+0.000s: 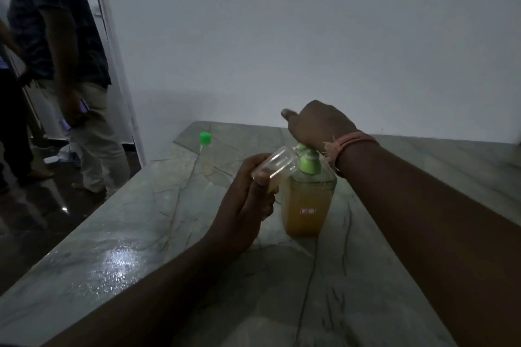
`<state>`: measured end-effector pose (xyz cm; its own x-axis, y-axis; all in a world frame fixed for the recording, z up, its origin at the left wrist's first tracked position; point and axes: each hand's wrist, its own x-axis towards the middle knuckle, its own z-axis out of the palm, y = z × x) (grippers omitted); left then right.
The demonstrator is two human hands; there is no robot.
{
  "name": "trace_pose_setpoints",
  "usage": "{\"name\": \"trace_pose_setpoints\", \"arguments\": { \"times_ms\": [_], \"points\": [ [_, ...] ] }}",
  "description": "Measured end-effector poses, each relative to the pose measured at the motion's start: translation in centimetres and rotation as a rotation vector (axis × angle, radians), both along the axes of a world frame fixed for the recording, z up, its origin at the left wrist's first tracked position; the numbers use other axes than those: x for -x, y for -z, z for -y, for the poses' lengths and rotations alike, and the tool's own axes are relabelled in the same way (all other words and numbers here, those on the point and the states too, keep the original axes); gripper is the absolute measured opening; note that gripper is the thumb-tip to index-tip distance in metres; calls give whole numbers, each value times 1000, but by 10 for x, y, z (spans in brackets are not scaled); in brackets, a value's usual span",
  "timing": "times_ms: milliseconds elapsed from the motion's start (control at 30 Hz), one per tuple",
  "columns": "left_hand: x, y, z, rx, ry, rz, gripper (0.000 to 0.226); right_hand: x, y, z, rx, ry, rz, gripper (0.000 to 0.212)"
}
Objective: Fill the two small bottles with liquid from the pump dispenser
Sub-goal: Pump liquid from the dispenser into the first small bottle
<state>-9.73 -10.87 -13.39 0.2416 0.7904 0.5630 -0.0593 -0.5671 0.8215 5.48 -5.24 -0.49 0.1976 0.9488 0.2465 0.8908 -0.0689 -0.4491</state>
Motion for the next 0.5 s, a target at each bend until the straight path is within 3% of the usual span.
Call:
{"name": "trace_pose_setpoints", "arguments": {
  "times_ms": [300, 500],
  "points": [
    [0, 5, -2, -17, -19, -8, 47, -3, 6, -6, 18, -17, 31, 42],
    [0, 4, -2, -24, 8, -6, 72, -5, 4, -12, 18, -8, 9, 46]
  ]
}}
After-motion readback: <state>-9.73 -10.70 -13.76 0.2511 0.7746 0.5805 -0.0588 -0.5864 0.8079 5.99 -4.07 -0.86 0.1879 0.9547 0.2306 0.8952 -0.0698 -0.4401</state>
